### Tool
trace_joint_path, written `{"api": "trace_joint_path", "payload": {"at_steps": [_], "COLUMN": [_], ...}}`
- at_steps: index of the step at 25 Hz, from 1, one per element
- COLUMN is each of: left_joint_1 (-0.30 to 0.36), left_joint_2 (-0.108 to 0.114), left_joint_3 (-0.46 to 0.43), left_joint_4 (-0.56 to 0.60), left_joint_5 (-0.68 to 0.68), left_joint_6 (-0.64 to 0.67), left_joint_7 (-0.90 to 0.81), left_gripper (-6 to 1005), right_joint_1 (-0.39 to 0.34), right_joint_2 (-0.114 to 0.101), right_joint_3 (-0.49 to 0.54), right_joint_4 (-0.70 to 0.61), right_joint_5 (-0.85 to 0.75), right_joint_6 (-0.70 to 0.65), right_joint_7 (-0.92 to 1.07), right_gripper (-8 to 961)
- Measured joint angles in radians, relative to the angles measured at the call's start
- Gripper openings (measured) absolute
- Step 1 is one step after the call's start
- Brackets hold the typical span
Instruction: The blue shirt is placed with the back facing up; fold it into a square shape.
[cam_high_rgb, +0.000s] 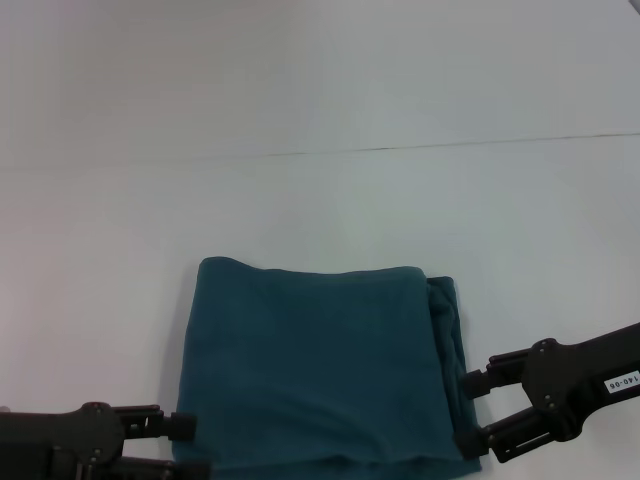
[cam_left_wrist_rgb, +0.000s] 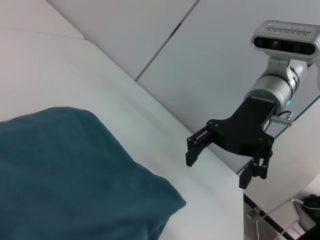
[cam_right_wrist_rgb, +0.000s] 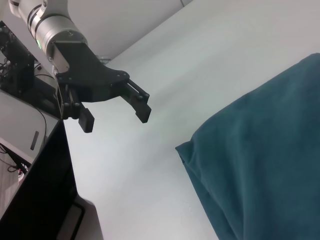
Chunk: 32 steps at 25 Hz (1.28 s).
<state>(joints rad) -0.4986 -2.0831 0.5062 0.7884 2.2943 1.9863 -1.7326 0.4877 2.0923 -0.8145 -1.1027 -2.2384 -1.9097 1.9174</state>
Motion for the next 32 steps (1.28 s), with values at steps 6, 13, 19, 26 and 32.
{"api": "trace_joint_path", "payload": {"at_steps": [6, 13, 19, 26, 32], "left_joint_1": [-0.001, -0.001, 0.000, 0.000, 0.001], "left_joint_2": [0.000, 0.000, 0.000, 0.000, -0.001], "left_joint_3": [0.002, -0.001, 0.000, 0.001, -0.002], "left_joint_4": [0.000, 0.000, 0.000, 0.000, -0.002], "left_joint_5": [0.001, 0.003, 0.004, 0.005, 0.005], "left_joint_6": [0.000, 0.000, -0.002, -0.003, -0.004], "left_joint_7": [-0.002, 0.002, 0.003, 0.002, 0.002], "left_gripper": [876, 876, 876, 876, 876], "right_joint_1": [0.011, 0.016, 0.017, 0.025, 0.025], "right_joint_2": [-0.001, -0.002, -0.002, -0.004, -0.005], "right_joint_3": [-0.007, -0.009, -0.009, -0.010, -0.011], "right_joint_4": [0.005, 0.010, 0.012, 0.036, 0.037], "right_joint_5": [-0.004, -0.004, -0.004, -0.004, -0.004], "right_joint_6": [0.000, 0.002, 0.008, 0.017, 0.020], "right_joint_7": [0.001, 0.002, 0.003, 0.001, -0.002], "right_gripper": [931, 931, 931, 931, 930]}}
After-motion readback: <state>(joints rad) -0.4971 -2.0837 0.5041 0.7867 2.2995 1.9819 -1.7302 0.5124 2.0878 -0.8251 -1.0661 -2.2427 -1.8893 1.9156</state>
